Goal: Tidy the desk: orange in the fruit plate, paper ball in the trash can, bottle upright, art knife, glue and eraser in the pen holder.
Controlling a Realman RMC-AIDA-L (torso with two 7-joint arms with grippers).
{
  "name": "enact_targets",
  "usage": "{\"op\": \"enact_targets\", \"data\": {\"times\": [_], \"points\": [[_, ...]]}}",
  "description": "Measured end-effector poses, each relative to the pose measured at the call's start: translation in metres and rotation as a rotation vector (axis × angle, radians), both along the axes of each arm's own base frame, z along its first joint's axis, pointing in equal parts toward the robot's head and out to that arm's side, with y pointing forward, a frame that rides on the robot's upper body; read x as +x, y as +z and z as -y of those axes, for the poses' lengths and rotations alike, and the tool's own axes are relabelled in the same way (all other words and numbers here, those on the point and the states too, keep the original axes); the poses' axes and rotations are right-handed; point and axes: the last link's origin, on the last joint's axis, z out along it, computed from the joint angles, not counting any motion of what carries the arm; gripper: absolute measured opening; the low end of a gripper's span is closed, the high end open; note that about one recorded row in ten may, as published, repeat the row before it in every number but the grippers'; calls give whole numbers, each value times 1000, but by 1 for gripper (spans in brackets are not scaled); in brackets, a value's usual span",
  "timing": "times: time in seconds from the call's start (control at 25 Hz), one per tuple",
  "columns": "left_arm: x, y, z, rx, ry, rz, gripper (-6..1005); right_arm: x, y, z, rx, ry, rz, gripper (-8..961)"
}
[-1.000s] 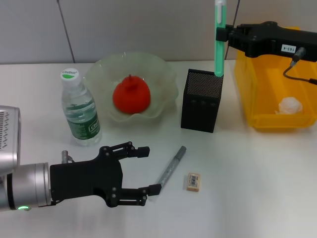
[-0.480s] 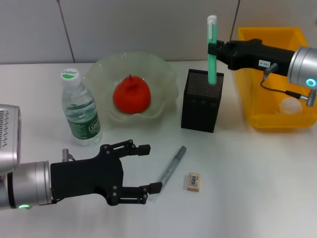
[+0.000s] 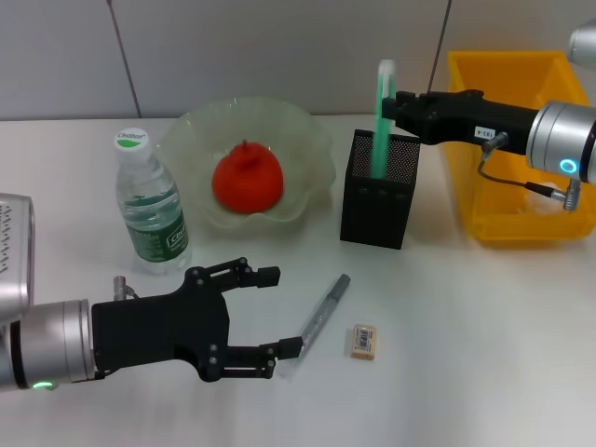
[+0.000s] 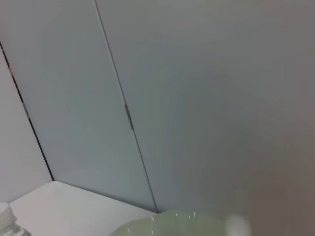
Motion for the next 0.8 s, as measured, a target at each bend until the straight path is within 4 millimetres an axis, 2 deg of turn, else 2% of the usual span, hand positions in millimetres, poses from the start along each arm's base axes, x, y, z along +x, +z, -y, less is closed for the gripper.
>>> {"op": "enact_targets", "data": {"times": [0.24, 0.44, 0.48, 0.56, 0.6, 0.64, 0.68, 0.72, 0.76, 0.8], "points": [[-1, 1, 0, 1, -1, -1, 869, 2, -2, 4, -14, -3, -8, 304], [-1, 1, 1, 0, 0, 1, 869, 1, 2, 5, -8, -2, -47, 525], [-1, 1, 1, 0, 0, 1, 869, 0, 4, 6, -3, 0, -67, 539], [-1, 1, 1, -1, 1, 1, 869, -4, 16, 12, 26, 25, -179, 568], [-1, 1, 2, -2, 2, 2, 869, -4, 16, 12, 26, 25, -179, 583], [-2, 1, 2, -2, 2, 2, 869, -8, 27, 20, 45, 81, -265, 597], [-2, 1, 2, -3, 3, 2, 869, -8, 27, 20, 45, 81, -265, 612], [-2, 1, 2, -3, 3, 2, 869, -10, 33, 26, 45, 126, -302, 626], [-2, 1, 2, -3, 4, 2, 869, -13, 42, 41, 26, 214, -354, 641], [-2, 1, 2, -3, 4, 2, 869, -13, 42, 41, 26, 214, -354, 655]]}}
